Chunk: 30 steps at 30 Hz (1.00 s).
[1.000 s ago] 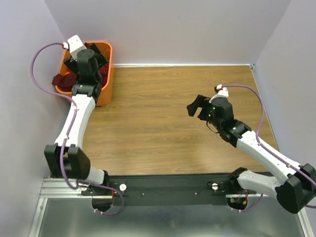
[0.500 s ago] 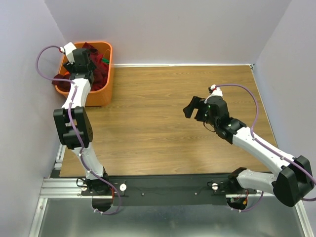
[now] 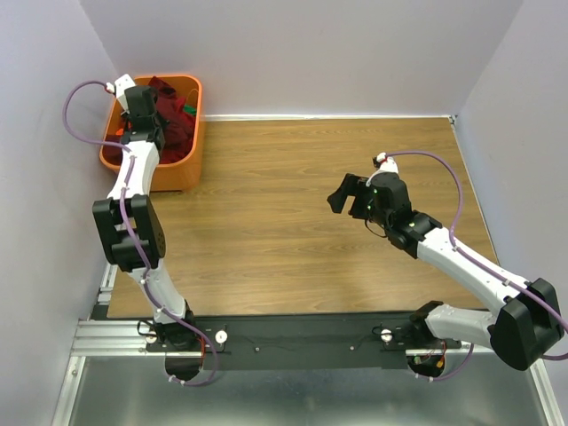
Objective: Fold and stack the t-shirts
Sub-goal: Grab the tshirt from the pile, then move the tshirt to the center of the board
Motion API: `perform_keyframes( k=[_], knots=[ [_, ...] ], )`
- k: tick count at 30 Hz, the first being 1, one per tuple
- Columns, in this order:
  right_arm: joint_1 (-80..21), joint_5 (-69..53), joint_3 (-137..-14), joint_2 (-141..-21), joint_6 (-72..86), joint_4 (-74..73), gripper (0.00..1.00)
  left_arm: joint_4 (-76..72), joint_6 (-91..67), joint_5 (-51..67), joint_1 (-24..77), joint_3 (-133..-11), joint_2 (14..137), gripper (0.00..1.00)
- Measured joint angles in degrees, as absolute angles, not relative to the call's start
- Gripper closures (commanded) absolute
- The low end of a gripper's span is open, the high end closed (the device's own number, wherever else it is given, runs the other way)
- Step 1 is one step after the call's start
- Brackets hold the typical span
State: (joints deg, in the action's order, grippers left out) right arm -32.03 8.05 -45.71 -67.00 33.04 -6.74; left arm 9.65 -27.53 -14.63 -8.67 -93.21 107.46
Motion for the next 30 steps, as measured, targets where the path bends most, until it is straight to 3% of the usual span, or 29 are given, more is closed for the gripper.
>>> perform_keyframes(
  k=[9,16,30],
  knots=[
    [-32.0,7.6,-45.9,-67.0,33.0,-6.7,0.00,10.5,-27.5,-8.1,-8.7,-95.2,94.4,1.00],
    [-32.0,7.6,-47.7,-67.0,32.9,-6.7,0.00,4.3,-28.4,4.7,-7.9,-96.7,80.5,1.00],
    [-32.0,7.4,-52.7,-66.0,31.4,-6.6,0.00,-7.2,-26.5,13.9,15.7,-94.1,67.0,1.00]
  ],
)
